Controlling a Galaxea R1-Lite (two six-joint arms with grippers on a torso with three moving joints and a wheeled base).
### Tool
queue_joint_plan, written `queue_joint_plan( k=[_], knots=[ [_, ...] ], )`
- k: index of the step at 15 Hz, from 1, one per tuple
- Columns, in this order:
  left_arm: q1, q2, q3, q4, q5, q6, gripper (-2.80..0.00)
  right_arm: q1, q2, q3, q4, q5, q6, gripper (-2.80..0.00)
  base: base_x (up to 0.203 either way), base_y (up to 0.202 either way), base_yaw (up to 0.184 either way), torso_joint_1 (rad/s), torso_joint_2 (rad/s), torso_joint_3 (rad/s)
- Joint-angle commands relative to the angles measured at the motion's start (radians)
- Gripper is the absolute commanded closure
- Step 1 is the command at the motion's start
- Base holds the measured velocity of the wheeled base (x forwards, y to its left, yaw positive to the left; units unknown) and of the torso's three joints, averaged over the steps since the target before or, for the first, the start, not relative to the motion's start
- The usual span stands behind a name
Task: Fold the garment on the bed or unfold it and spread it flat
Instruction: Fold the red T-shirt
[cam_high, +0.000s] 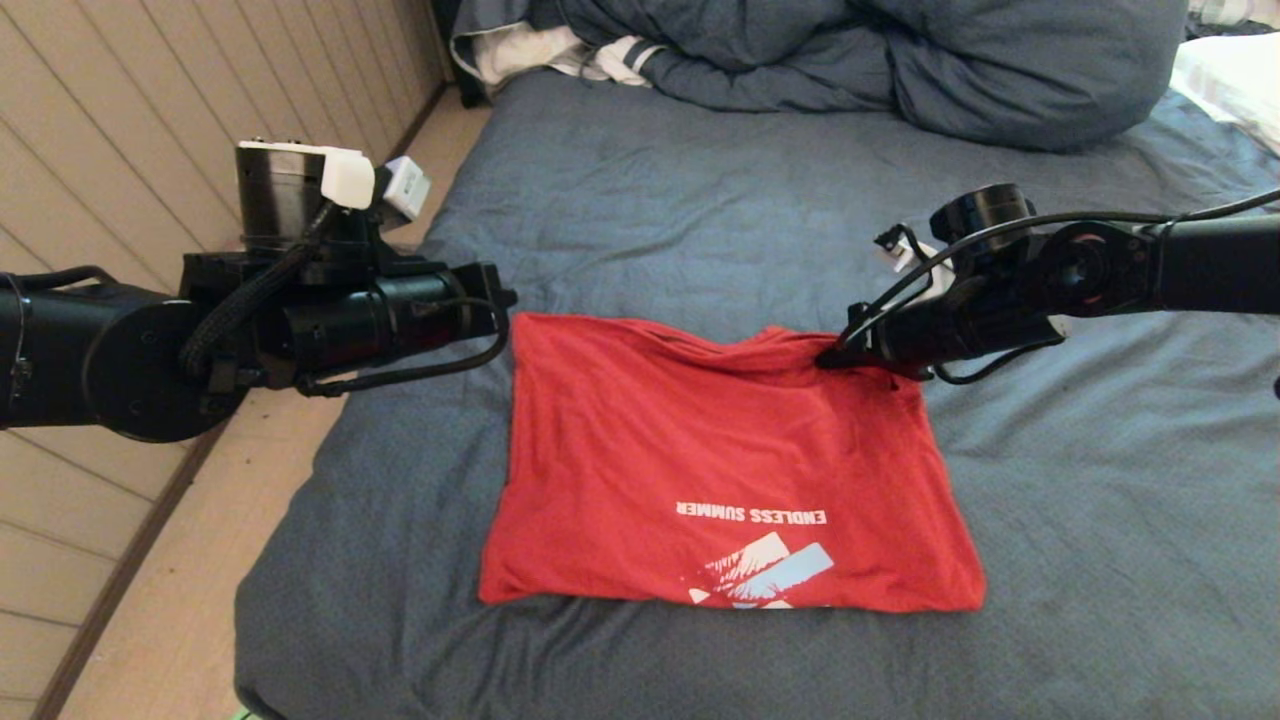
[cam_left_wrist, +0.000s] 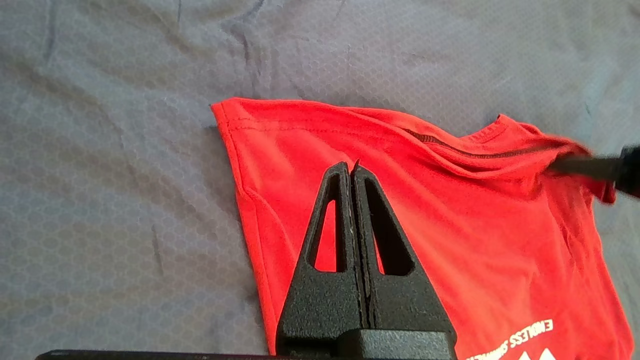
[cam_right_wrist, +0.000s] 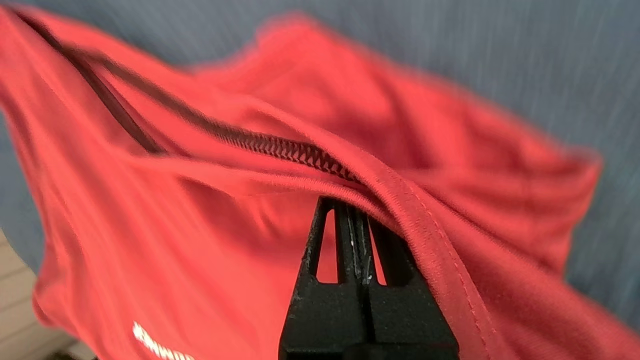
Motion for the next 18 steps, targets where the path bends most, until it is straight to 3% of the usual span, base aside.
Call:
queue_joint_plan(
  k=[1,5,11,14,16,18],
  knots=[
    [-0.001,0.005,0.001,-0.007,0.0,-0.002,0.0,-0.002,0.039,-0.076,0.003,0.001,0.003,0.0,0.0,0.0,0.0,0.0,0.0,0.0],
    [0.0,0.001,0.001,-0.011,-0.003,-0.004,0.0,-0.006,0.133,-0.219,-0.002,-0.07,0.008,0.0,0.0,0.0,0.0,0.0,0.0,0.0],
    [0.0,-0.008,0.004,-0.011,-0.003,-0.007,0.0,-0.047,0.122,-0.207,-0.045,-0.089,0.025,0.0,0.0,0.0,0.0,0.0,0.0,0.0],
    [0.0,-0.034,0.0,0.004,-0.006,-0.014,0.0,-0.065,0.034,-0.197,-0.04,-0.089,0.079,0.0,0.0,0.0,0.0,0.0,0.0,0.0],
    [0.003,-0.094,-0.001,0.084,-0.041,-0.04,0.0,-0.091,-0.045,-0.158,-0.019,-0.089,0.103,0.0,0.0,0.0,0.0,0.0,0.0,0.0],
    [0.026,-0.159,-0.007,0.21,-0.132,-0.067,0.0,-0.119,-0.12,-0.096,0.043,-0.09,0.088,0.0,0.0,0.0,0.0,0.0,0.0,0.0]
  ],
)
